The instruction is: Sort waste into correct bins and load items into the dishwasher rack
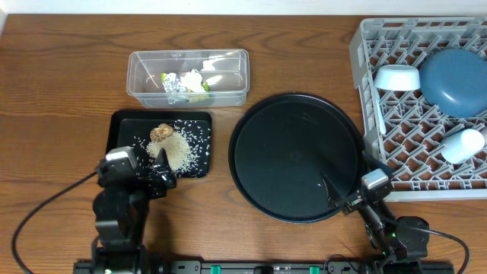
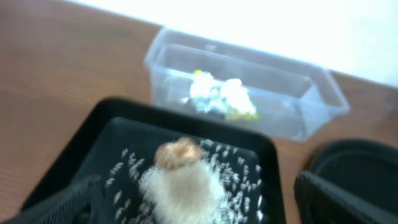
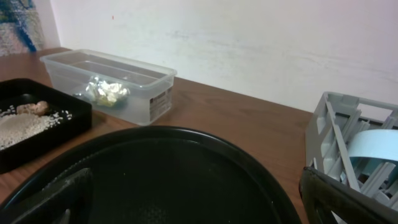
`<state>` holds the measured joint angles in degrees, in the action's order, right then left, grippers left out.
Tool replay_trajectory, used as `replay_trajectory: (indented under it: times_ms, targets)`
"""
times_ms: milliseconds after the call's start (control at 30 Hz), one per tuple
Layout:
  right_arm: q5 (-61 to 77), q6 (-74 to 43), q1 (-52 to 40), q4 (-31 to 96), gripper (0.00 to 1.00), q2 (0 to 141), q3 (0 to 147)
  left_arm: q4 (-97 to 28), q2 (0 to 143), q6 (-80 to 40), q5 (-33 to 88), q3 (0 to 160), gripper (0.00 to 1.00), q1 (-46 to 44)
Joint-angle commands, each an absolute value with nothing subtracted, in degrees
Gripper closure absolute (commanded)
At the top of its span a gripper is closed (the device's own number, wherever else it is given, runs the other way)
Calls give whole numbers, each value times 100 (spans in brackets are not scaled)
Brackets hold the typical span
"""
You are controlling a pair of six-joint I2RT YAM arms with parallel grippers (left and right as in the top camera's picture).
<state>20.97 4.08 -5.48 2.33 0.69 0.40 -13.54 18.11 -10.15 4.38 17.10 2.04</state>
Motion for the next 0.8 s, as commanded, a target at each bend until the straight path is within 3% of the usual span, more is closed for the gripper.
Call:
replay_trajectory:
  times_ms: [0,233,500,767]
  targets:
    - [2102,478,-558,257,1,38,32,-746,1428,-716,788,1096,2,191]
    - [2102,480,-558,257,1,38,32,504,580,-714,858,54,2,191]
    - [2102,478,-561,257,1,38,32,558,8,-622,856,23,2,235]
    - [2099,480,-561,257,1,38,32,-342,12,-410,816,23,2,235]
